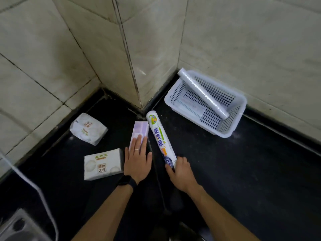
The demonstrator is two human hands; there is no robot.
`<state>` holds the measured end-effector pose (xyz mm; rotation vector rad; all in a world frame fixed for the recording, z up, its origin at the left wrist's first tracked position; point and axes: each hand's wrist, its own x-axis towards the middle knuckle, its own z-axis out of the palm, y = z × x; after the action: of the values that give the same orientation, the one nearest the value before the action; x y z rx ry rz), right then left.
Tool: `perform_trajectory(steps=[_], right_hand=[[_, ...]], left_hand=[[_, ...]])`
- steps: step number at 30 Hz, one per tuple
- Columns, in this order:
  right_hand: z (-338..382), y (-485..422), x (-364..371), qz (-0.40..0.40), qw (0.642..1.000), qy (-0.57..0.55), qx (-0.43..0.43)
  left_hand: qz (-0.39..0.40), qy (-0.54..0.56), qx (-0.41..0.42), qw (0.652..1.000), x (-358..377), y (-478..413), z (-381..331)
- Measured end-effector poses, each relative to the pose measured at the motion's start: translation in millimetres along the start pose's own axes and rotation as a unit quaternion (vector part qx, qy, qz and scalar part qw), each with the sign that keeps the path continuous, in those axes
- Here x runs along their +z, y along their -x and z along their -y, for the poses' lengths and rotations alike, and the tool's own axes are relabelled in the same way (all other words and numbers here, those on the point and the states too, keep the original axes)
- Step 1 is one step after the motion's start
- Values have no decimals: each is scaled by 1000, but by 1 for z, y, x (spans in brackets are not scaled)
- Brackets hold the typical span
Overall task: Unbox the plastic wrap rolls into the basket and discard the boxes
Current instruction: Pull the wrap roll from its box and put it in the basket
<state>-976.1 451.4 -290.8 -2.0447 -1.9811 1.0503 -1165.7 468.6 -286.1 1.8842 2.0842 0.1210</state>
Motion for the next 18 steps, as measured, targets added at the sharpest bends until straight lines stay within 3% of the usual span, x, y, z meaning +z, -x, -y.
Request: perform_trajectory(steps=[4, 5, 8, 10, 11, 18], right_hand=[[-11, 28, -35, -12, 998, -49, -36], [-14, 38, -43, -16, 997, -52, -54], [-24, 69, -69, -22, 994, -51, -98], [-30, 86, -86, -25, 992, -41, -119], [-34, 92, -93, -29, 991, -31, -129], [-41, 95, -130, -74, 991, 47, -99]], left_hand=[[-16, 220, -71, 973, -31, -3, -27], [4, 321, -100, 942, -43, -4, -40], [77, 605, -180, 772, -73, -6, -78], [87, 684, -208, 694, -90, -5, -95], [81, 702, -217, 673, -94, -5, -101], [13, 729, -234, 643, -98, 20, -154]])
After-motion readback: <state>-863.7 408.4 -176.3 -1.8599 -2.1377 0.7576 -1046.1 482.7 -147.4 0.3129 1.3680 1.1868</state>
